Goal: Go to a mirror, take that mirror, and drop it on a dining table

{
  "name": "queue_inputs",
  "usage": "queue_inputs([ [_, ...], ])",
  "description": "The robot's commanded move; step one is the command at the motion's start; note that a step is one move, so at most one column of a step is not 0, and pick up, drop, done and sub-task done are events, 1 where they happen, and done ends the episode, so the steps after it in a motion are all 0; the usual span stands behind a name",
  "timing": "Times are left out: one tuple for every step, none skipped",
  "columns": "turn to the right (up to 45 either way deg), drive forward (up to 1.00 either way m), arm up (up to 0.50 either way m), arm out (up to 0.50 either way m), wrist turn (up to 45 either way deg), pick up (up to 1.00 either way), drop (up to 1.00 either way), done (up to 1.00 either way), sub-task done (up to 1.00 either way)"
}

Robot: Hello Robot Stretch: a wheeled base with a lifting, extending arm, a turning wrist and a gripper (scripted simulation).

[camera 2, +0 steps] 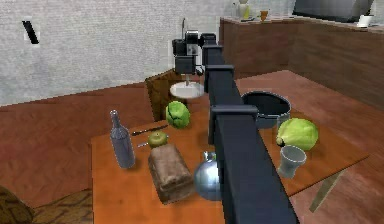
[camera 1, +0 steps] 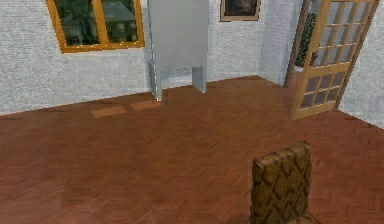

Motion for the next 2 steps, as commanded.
queue_inputs([
  [0.0, 0.0, 0.0, 0.0, 30.0, 0.0, 0.0, 0.0, 0.0],
  [0.0, 0.0, -0.14, 0.0, 0.0, 0.0, 0.0, 0.0, 0.0],
])
